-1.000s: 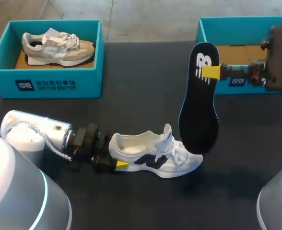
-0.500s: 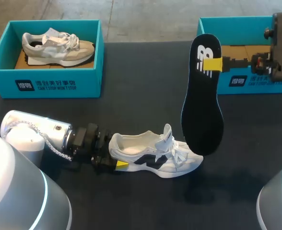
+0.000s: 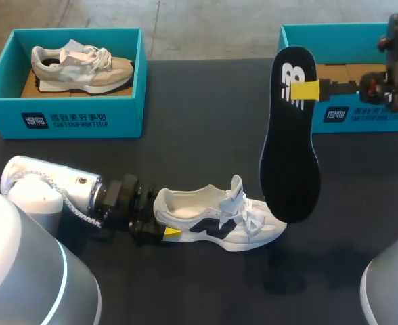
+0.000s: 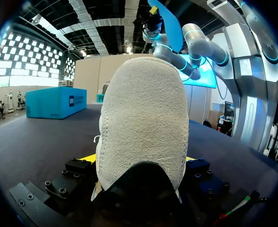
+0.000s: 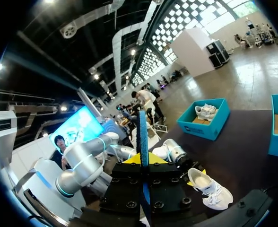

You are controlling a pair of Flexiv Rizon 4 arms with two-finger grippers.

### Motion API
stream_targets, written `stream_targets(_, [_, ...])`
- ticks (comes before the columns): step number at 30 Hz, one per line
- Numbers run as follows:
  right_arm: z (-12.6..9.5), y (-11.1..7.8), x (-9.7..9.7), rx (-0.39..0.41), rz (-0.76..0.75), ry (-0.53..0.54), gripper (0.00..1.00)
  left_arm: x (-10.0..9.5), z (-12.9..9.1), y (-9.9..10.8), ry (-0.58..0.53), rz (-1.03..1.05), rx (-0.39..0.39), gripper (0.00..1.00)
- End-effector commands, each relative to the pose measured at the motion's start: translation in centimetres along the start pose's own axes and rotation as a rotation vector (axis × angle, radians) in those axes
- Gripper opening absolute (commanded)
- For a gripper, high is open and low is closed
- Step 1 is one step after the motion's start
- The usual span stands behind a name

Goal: Take the shoe out of the shoebox, open the shoe tongue, remove and reinsert the insole, then place the shoe into the shoebox

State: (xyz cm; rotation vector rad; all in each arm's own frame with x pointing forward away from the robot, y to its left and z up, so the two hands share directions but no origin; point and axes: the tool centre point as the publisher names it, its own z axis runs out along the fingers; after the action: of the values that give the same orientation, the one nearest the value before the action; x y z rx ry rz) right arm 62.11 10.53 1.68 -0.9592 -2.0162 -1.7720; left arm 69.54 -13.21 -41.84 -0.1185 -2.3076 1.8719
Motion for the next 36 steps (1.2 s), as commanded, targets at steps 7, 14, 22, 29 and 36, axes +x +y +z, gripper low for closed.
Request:
stream_targets(7, [-2.7, -4.0, 0.6, -0.061, -0.061, -0.038, 0.00, 0.0, 0.1, 0.1, 0.001, 0.000, 0.000, 0.00])
stream_targets(14, [-2.8, -5.1, -0.1, -0.062, -0.075, 0.005, 0.00, 0.0, 0.1, 0.1, 0.001, 0.000, 0.000, 0.00])
stream_targets(22, [-2.6, -6.4, -1.4, -0.109, -0.054, 0.025, 0.00, 0.0, 0.1, 0.1, 0.001, 0.000, 0.000, 0.00])
stream_targets(29, [-2.5, -6.6, -1.3, -0.121, -0.064, 0.022, 0.00, 0.0, 0.1, 0.1, 0.001, 0.000, 0.000, 0.00])
stream_targets(36, [-2.3, -6.6, -1.2, -0.138, -0.062, 0.027, 0.00, 0.0, 0.1, 0.1, 0.001, 0.000, 0.000, 0.00])
